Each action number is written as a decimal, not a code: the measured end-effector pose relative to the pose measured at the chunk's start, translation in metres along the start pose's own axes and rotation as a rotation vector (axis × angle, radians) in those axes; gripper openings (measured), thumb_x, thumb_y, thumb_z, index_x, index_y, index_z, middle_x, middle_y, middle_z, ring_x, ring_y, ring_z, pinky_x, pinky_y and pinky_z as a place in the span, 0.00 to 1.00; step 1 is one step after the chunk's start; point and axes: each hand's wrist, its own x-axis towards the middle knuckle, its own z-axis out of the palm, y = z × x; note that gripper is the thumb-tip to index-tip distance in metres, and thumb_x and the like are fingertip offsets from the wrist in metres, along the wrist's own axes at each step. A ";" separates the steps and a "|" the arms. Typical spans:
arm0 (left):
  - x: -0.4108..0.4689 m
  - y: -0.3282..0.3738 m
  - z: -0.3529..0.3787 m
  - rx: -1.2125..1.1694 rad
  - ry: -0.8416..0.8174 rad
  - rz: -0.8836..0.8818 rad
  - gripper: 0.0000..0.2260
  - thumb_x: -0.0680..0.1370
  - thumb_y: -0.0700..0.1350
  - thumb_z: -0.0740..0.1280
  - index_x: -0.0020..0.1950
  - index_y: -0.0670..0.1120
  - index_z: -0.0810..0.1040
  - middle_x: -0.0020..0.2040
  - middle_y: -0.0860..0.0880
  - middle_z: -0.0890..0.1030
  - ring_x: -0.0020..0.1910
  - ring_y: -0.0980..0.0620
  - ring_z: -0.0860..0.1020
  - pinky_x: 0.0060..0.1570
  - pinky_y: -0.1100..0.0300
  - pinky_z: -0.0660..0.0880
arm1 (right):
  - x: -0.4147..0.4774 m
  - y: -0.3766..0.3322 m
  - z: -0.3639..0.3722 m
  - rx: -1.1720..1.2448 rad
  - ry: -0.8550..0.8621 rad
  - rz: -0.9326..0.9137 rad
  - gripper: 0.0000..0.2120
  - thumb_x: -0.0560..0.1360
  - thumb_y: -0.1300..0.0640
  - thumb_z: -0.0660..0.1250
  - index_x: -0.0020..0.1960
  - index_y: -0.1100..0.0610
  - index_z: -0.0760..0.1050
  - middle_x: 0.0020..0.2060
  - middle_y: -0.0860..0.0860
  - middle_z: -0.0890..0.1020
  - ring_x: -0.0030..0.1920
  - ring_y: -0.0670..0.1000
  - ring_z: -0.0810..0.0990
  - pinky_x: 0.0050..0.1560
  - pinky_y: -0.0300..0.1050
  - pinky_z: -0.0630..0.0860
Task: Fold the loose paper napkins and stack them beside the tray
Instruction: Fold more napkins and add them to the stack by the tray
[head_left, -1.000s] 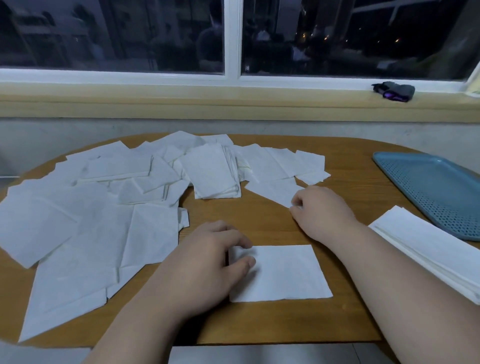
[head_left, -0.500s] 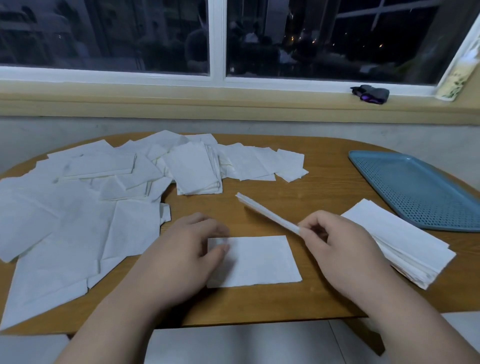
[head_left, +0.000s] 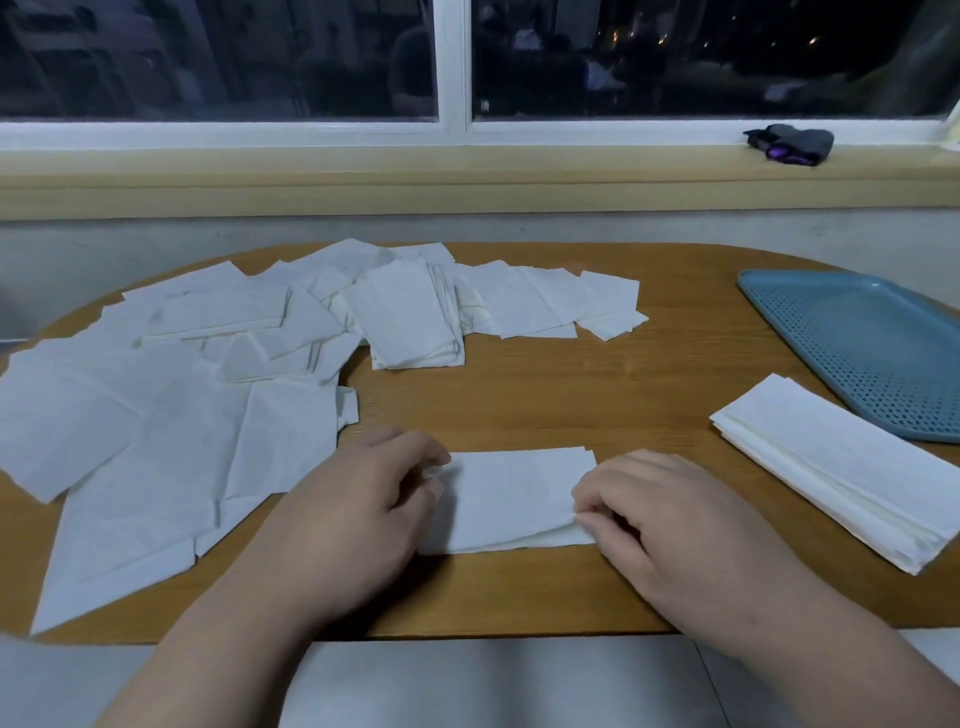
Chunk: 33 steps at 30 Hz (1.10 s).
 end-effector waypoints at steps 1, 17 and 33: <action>0.001 0.000 0.000 0.009 -0.006 0.003 0.08 0.79 0.56 0.62 0.56 0.62 0.76 0.53 0.66 0.74 0.53 0.63 0.74 0.54 0.58 0.75 | 0.000 0.000 0.000 0.006 -0.005 0.000 0.07 0.77 0.48 0.60 0.41 0.42 0.72 0.39 0.35 0.76 0.44 0.42 0.74 0.46 0.38 0.73; -0.004 0.009 0.004 0.158 -0.085 0.074 0.13 0.77 0.59 0.67 0.62 0.62 0.77 0.60 0.67 0.71 0.63 0.64 0.67 0.64 0.60 0.69 | 0.006 0.008 0.006 0.035 -0.040 0.134 0.17 0.80 0.45 0.62 0.68 0.41 0.73 0.65 0.33 0.70 0.67 0.35 0.60 0.63 0.28 0.57; 0.017 0.008 0.004 -0.017 -0.003 0.029 0.10 0.78 0.58 0.65 0.58 0.61 0.78 0.55 0.63 0.74 0.57 0.63 0.70 0.59 0.60 0.72 | 0.100 0.012 -0.005 0.005 -0.023 0.253 0.15 0.79 0.45 0.64 0.65 0.45 0.76 0.61 0.40 0.76 0.64 0.44 0.71 0.59 0.42 0.70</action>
